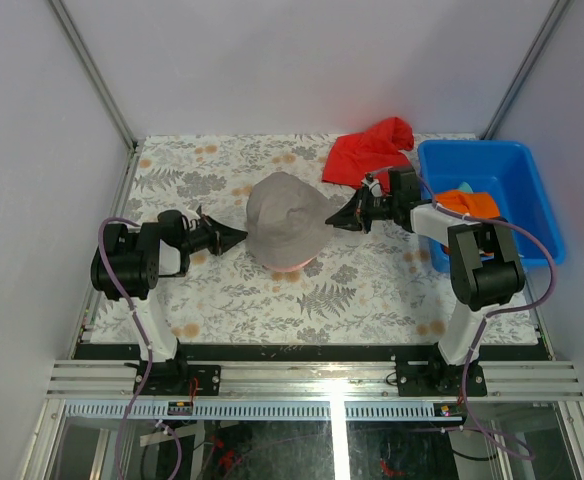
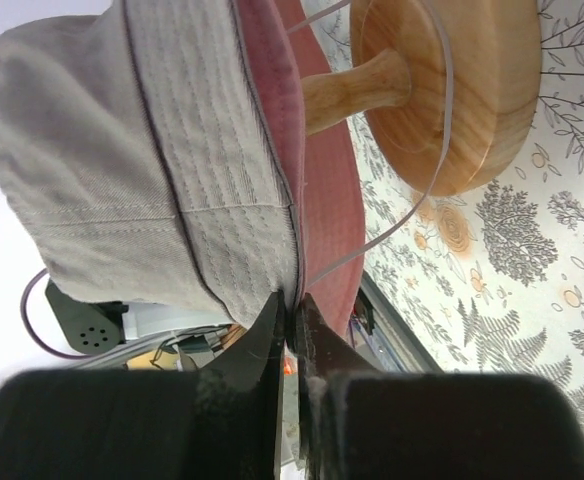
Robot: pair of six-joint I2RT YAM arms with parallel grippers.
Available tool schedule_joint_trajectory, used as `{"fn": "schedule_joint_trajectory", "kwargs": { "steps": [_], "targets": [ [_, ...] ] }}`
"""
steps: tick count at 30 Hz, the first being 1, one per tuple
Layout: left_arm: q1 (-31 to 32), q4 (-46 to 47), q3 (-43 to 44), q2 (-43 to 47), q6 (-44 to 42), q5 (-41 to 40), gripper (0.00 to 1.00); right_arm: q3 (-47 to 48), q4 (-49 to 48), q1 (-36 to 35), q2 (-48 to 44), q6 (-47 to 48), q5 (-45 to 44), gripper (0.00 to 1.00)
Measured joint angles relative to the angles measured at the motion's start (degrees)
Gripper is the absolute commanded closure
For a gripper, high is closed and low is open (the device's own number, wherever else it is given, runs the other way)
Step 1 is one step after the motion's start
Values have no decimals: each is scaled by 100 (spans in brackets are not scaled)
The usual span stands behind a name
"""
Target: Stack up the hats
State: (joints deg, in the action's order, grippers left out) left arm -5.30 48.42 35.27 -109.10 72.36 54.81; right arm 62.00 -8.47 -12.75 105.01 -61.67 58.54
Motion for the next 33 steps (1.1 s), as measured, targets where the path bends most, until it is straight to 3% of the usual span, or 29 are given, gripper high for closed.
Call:
{"fn": "schedule_joint_trajectory", "kwargs": {
  "steps": [13,18,25,29,33],
  "targets": [
    [7,7,-133,13,-216,55,100,254,844,0,192,1145,-44,99],
    [7,-17,-94,26,-236,122,100,286,1084,-2,192,1423,-52,95],
    [4,-815,439,450,-461,24,99,409,1707,0,192,1751,-387,77],
    [4,-1078,656,483,-597,-24,94,466,2033,2,192,1910,-619,66],
    [-20,-1329,649,483,-691,-92,79,614,2459,15,192,2116,-870,60]
  ]
}}
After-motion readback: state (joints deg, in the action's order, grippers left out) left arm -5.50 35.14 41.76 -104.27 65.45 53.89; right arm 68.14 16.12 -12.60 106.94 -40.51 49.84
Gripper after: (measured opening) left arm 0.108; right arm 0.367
